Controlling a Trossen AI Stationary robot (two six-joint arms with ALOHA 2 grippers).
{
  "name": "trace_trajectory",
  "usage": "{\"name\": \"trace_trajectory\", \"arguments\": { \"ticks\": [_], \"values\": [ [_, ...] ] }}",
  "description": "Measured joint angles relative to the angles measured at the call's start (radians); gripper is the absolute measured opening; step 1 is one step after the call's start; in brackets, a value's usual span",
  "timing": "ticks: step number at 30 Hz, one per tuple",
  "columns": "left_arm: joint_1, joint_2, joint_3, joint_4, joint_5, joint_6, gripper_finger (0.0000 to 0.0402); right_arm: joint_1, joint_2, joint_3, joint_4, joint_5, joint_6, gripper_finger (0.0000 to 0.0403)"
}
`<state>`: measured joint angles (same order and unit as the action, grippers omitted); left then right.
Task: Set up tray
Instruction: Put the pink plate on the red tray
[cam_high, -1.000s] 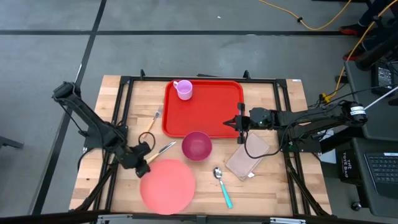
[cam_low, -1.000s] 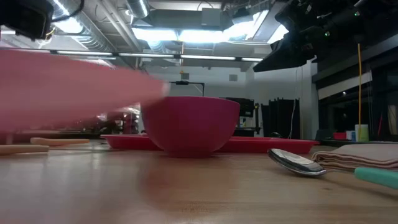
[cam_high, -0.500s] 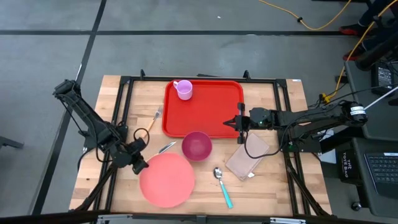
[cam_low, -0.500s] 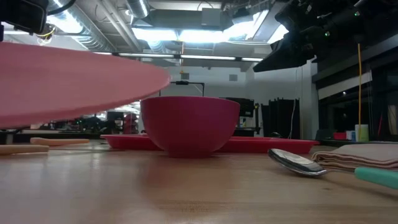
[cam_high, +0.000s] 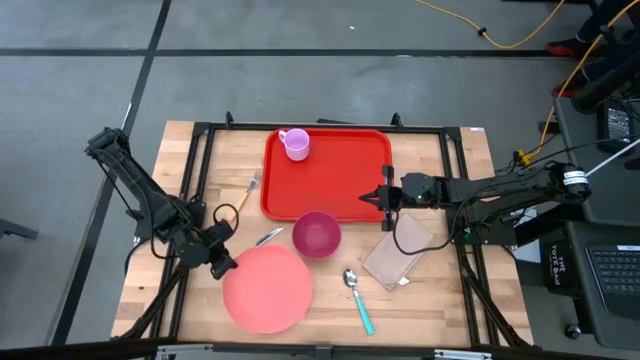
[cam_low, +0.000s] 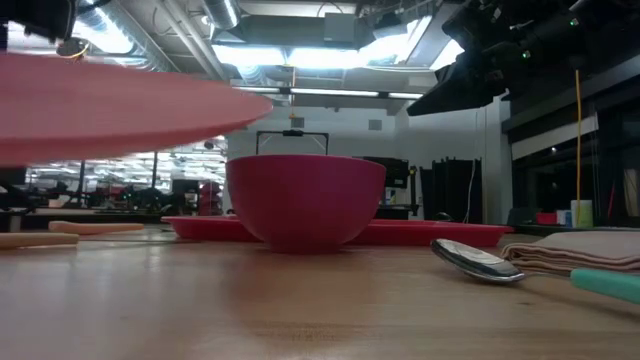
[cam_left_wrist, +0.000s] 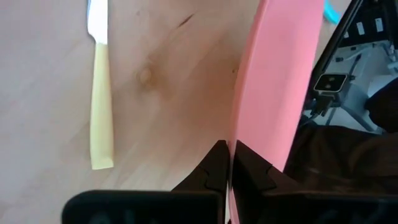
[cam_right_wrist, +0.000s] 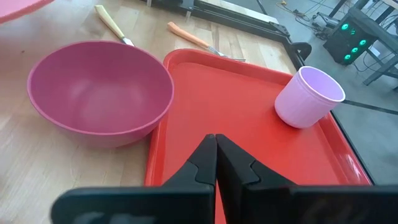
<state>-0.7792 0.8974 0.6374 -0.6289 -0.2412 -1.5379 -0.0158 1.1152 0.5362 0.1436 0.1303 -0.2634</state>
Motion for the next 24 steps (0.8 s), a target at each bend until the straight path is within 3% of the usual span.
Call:
{"name": "trace_trajectory", "arguments": {
  "ticks": [6, 11, 17, 24],
  "values": [
    [0.0, 0.0, 0.117, -0.109, -0.099, 0.117, 0.0002, 0.0, 0.0, 0.0, 0.0, 0.0, 0.0, 0.0007],
    [0.001, 0.0, 0.194, -0.21, -0.25, 0.246, 0.0002, 0.0, 0.0, 0.0, 0.0, 0.0, 0.0, 0.0007],
    [0.002, 0.0, 0.242, -0.213, -0.34, 0.386, 0.0002, 0.0, 0.0, 0.0, 0.0, 0.0, 0.001, 0.0007],
    [0.023, -0.002, 0.246, -0.213, -0.563, 0.617, 0.0002, 0.0, 0.0, 0.0, 0.001, 0.0, 0.001, 0.0007]
  ]
}}
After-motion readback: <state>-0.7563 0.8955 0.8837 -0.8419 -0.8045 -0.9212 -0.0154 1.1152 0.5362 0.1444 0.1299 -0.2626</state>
